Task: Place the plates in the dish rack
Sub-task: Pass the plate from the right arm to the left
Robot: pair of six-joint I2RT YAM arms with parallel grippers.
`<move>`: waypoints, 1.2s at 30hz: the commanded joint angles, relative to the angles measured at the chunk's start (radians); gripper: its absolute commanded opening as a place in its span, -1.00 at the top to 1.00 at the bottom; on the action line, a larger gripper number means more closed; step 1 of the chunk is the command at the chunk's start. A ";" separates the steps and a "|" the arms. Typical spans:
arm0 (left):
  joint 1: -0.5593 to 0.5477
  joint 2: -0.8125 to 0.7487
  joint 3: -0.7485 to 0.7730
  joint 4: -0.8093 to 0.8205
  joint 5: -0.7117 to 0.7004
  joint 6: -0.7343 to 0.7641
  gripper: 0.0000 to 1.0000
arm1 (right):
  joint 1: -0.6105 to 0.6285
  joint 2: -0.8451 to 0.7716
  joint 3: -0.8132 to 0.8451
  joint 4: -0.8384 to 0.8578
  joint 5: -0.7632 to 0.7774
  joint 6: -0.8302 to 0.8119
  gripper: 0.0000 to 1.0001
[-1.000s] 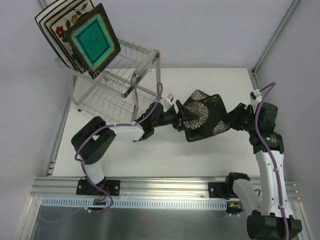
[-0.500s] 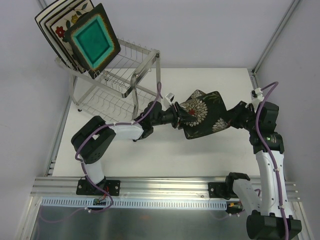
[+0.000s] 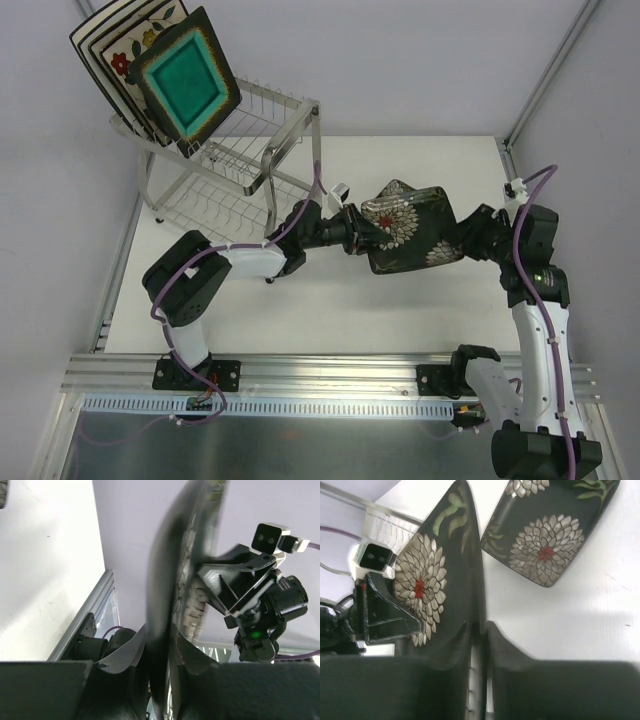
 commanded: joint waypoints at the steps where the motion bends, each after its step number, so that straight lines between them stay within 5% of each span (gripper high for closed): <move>1: -0.029 -0.022 0.096 0.238 0.093 0.026 1.00 | 0.015 -0.012 0.031 -0.075 0.057 -0.066 0.42; 3: -0.029 -0.022 0.108 0.235 0.096 0.033 1.00 | 0.015 -0.019 0.037 -0.087 0.074 -0.073 0.08; 20: -0.047 -0.048 0.197 0.053 0.090 0.182 1.00 | 0.043 -0.035 0.194 -0.256 0.238 -0.124 -0.99; 36: -0.050 -0.089 0.286 -0.214 -0.007 0.466 1.00 | 0.076 -0.055 0.468 -0.391 0.279 -0.132 -0.99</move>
